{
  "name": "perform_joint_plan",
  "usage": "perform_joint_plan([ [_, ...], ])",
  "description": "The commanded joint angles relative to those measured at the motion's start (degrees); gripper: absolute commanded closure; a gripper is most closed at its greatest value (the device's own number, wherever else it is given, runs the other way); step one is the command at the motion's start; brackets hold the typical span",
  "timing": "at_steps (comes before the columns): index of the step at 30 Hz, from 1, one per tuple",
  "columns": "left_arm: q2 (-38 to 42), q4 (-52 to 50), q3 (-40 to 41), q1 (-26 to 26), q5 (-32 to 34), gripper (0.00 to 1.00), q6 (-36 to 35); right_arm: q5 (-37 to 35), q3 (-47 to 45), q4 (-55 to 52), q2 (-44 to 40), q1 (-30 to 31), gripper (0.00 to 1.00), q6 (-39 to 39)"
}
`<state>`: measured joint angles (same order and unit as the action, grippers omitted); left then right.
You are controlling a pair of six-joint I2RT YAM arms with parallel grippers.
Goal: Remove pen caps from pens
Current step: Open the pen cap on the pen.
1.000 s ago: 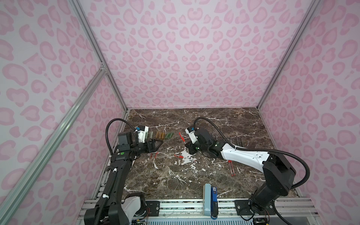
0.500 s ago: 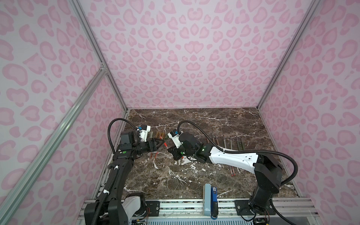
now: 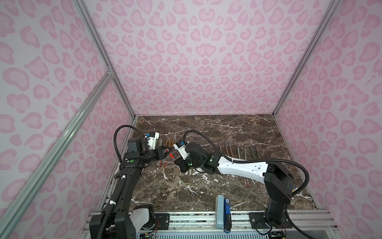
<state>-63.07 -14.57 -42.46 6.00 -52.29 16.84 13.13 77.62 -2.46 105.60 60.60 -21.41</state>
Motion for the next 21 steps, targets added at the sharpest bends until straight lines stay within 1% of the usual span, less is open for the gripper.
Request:
perform_joint_plan([
  [1, 0.1, 1.6, 0.0, 0.0, 0.0, 0.86, -0.4, -0.1, -0.2, 0.5, 0.5, 0.0, 1.00, 0.3],
  [4, 0.2, 0.1, -0.6, 0.0, 0.0, 0.94, -0.7, 0.0, 0.3, -0.4, 0.1, 0.1, 1.00, 0.9],
  [6, 0.4, 1.5, 0.4, 0.0, 0.0, 0.96, -0.6, -0.2, -0.9, 1.2, -0.4, 0.1, 0.99, 0.7],
  [7, 0.4, 2.1, 0.8, 0.0, 0.1, 0.96, -0.8, -0.4, -1.2, 1.7, -0.3, 0.1, 0.96, 0.6],
  [11, 0.5, 0.8, -0.2, 0.0, -0.4, 0.96, -0.2, -0.2, 1.1, -0.4, 0.9, 0.0, 0.77, 1.0],
  [13, 0.7, 1.7, 0.5, 0.0, -0.6, 0.96, -0.1, -0.2, 1.7, 0.0, 1.6, 0.0, 0.73, 1.7],
  [15, 0.7, 2.7, 1.1, 0.0, -0.2, 0.96, -0.3, -0.1, 3.1, -0.4, 2.8, -0.3, 0.72, 2.1],
  [18, 1.0, 0.7, -0.3, 0.0, -0.3, 0.96, 0.3, 0.6, 5.8, -2.6, 4.3, -0.7, 0.72, 2.4],
  [21, 1.5, 1.9, 0.4, 0.0, -0.9, 0.96, 0.9, 0.8, 6.0, -1.8, 4.8, -0.7, 0.73, 3.4],
])
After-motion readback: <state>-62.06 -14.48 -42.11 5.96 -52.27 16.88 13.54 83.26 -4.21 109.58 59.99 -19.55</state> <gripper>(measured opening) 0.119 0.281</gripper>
